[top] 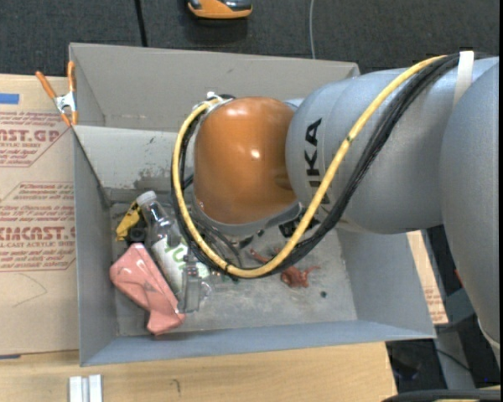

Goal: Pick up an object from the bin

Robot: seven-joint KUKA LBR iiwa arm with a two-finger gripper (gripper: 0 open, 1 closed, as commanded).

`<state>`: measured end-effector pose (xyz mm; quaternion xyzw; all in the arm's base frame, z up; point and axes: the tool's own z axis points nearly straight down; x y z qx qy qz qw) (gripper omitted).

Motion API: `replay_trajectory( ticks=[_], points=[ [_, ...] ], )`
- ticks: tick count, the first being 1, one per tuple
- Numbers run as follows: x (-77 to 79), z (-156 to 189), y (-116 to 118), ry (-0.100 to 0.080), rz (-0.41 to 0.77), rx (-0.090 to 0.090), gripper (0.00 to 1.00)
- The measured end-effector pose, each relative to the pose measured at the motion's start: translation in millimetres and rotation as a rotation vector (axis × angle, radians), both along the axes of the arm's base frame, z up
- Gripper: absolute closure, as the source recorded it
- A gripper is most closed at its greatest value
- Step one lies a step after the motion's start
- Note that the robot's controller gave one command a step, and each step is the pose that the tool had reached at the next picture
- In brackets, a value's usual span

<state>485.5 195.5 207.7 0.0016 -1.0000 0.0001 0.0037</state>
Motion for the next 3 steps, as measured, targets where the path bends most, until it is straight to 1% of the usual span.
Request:
replay_trajectory(
  ticks=[1, 2, 3],
  points=[
    [2.1, 4, -1, -0.008, -0.002, 0.002, 0.00],
    [6.7, -54, -32, -0.011, -0.105, 0.002, 0.00],
    [24.2, -57, -66, -0.004, -0.262, -0.001, 0.00]
  ],
)
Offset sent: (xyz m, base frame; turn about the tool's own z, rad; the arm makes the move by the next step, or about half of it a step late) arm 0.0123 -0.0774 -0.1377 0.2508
